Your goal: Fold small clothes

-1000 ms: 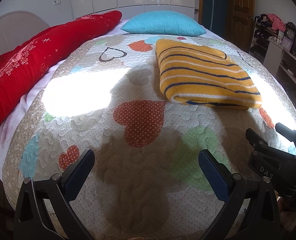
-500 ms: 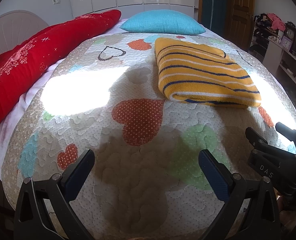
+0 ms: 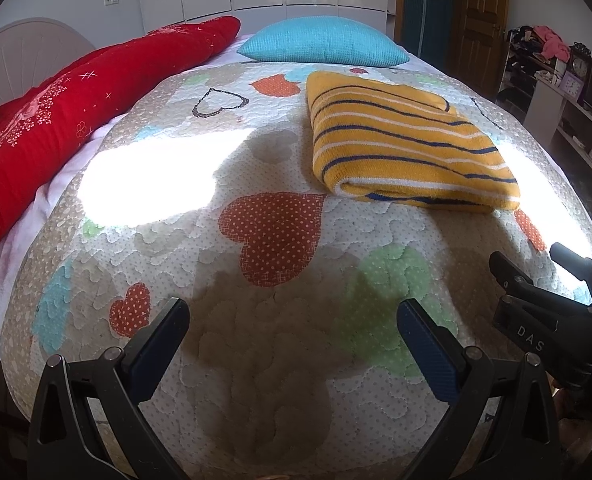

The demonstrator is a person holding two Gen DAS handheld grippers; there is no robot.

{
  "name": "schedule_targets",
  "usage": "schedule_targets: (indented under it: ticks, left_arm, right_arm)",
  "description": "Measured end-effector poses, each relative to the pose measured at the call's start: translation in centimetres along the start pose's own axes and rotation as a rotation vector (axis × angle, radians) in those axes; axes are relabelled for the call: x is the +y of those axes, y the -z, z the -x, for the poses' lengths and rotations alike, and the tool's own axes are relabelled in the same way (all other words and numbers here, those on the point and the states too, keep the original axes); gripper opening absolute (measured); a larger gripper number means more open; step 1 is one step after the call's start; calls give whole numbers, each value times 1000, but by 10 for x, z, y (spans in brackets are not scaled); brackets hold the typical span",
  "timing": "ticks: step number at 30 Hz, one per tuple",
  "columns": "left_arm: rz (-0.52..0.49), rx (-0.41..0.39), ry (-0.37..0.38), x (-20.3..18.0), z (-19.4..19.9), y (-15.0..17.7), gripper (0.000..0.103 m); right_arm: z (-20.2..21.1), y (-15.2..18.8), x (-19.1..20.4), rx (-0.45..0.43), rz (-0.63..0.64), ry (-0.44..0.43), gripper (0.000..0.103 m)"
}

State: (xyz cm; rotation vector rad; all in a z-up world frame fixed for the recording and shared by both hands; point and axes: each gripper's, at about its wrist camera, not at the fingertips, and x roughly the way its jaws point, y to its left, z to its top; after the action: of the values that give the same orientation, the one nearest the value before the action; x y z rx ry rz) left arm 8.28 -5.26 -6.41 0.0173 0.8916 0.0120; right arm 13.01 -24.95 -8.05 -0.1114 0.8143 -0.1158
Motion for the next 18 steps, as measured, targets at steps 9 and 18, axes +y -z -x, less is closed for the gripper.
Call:
schedule_targets:
  ticks: [9, 18]
  left_arm:
    - [-1, 7, 5, -1, -1, 1, 103]
    - [3, 15, 17, -1, -2, 2, 103]
  right_arm:
    - [-1, 1, -1, 0, -1, 2, 87]
    - [-1, 5, -2, 1, 5, 18, 87]
